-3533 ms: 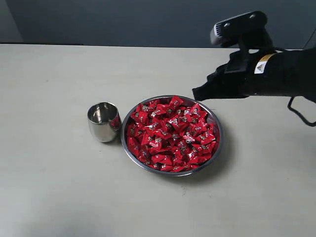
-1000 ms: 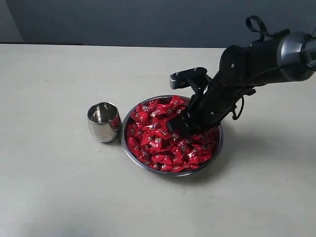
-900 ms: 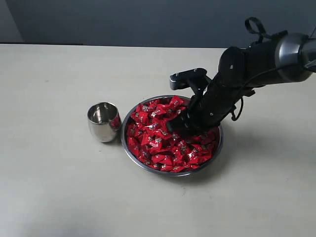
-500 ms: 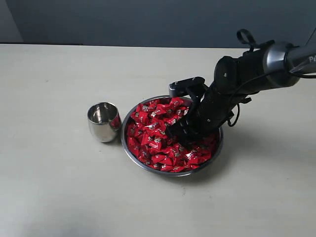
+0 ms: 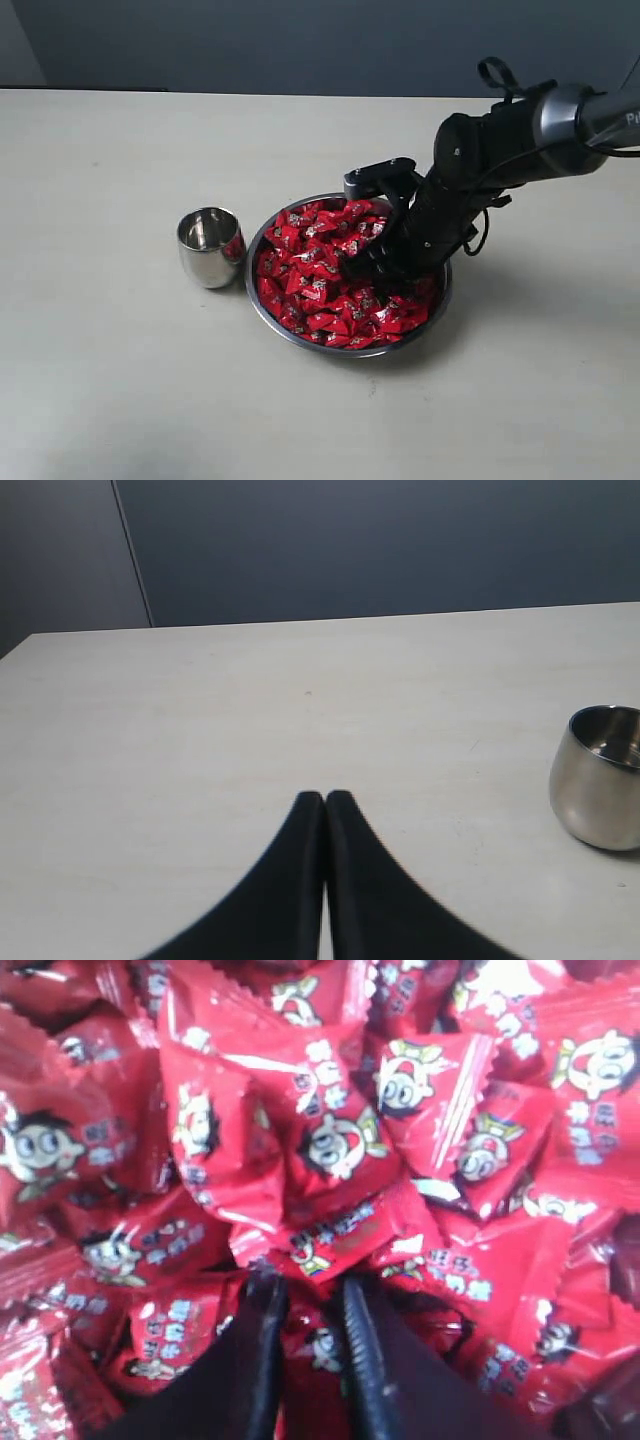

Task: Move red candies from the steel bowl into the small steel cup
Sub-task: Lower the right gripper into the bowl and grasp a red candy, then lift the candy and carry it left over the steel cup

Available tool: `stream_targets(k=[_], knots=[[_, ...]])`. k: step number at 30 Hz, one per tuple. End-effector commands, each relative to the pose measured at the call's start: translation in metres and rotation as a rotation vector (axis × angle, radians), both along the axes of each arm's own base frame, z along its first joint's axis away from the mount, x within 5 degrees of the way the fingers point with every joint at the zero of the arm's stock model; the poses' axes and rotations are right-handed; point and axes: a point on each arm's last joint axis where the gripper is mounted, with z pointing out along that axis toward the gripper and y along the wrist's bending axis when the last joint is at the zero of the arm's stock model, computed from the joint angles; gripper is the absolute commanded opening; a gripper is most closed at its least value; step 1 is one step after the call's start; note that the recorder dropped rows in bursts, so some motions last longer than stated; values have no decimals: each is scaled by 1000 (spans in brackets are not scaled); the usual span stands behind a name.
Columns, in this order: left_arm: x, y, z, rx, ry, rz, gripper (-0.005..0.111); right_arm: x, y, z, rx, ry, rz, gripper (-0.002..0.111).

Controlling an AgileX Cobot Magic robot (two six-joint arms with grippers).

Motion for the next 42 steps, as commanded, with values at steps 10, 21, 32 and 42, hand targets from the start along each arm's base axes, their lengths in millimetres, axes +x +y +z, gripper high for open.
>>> stream_targets(k=[10, 21, 32, 42], knots=[[0, 0, -1, -3, -3, 1, 0, -3, -3, 30, 21, -49, 20, -1], [0, 0, -1, -3, -3, 1, 0, -3, -5, 82, 124, -224, 19, -1], [0, 0, -1, -3, -3, 1, 0, -1, -6, 118, 232, -407, 12, -1], [0, 0, -1, -3, -3, 1, 0, 8, 13, 97, 350, -416, 57, -1]])
